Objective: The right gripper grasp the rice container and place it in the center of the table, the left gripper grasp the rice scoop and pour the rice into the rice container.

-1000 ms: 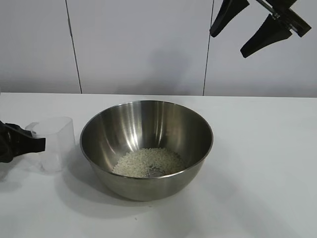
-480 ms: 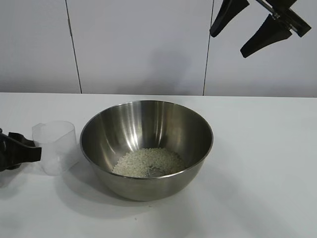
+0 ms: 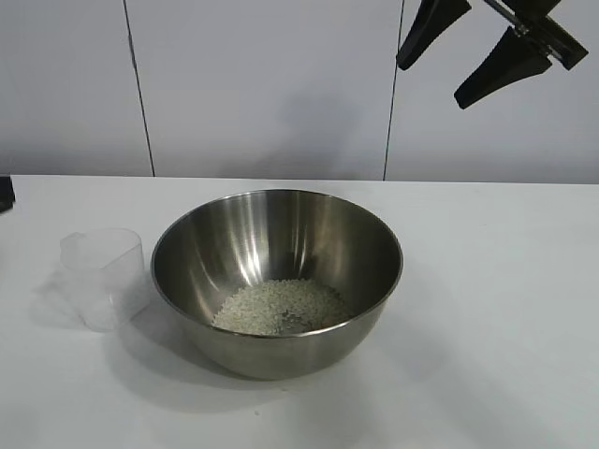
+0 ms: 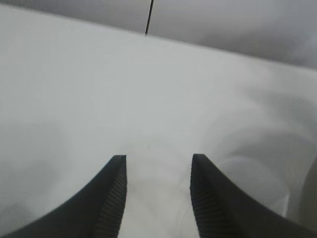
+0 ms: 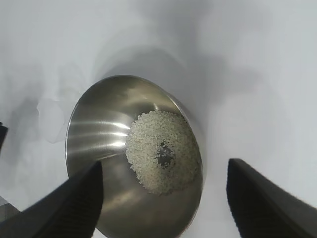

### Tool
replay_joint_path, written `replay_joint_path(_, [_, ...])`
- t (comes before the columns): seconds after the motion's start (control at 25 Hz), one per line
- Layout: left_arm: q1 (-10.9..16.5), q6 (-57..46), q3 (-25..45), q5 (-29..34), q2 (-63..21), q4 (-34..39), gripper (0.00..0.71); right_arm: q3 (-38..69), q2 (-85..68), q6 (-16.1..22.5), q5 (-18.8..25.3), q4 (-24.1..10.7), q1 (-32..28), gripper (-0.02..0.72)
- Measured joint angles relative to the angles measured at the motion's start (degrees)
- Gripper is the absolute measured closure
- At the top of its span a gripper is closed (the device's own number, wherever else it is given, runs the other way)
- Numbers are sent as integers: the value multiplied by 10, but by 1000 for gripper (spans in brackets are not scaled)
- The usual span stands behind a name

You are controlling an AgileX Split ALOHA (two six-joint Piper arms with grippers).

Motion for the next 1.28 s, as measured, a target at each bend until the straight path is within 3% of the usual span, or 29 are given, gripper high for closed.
replay_joint_path(0.08, [-7, -15, -44, 92, -42, 42, 402, 0, 0, 0, -1, 0, 0, 216])
replay_joint_path(0.2, [-43, -65, -140, 247, -71, 129, 389, 0, 0, 0, -3, 0, 0, 216])
replay_joint_path(0.36, [-110, -101, -261, 442, -54, 194, 270, 0, 0, 0, -3, 0, 0, 216])
replay_joint_path(0.52, [-160, -106, -370, 572, -11, 179, 202, 0, 0, 0, -3, 0, 0, 216])
replay_joint_path(0.76, [-168, -88, -573, 829, 92, 64, 189, 0, 0, 0, -3, 0, 0, 216])
replay_joint_path(0.92, [-168, -58, -640, 878, 159, -8, 189, 0, 0, 0, 0, 0, 0, 216])
replay_joint_path(1.08, [-168, -38, -645, 884, 204, -63, 189, 0, 0, 0, 6, -1, 0, 216])
replay_joint_path(1.28, [-168, -31, -648, 883, 205, -76, 189, 0, 0, 0, 9, -2, 0, 216])
